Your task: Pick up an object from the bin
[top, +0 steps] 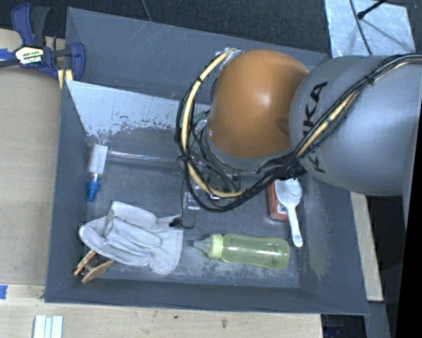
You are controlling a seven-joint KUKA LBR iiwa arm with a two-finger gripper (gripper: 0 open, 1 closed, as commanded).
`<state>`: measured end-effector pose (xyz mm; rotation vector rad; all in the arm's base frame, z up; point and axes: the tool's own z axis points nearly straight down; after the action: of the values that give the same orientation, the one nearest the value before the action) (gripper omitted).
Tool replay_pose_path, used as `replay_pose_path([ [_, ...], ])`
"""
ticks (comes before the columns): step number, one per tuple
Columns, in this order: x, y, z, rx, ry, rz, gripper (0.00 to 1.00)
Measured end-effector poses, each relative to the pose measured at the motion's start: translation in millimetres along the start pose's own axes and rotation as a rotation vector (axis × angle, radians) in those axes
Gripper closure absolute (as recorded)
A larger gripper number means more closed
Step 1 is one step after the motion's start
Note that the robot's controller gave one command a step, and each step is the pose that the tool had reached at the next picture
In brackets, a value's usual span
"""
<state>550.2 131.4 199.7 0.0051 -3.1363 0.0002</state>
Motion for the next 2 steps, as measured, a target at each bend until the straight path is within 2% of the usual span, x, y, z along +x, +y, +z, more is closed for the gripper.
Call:
replay_pose_path([
  [1, -1.4, -0.7, -4.9, -0.001, -0.008, 0.003, 0.0],
  [2, 21.2, 14.6, 40.1, -0.002, -0.012, 0.035, 0.0],
])
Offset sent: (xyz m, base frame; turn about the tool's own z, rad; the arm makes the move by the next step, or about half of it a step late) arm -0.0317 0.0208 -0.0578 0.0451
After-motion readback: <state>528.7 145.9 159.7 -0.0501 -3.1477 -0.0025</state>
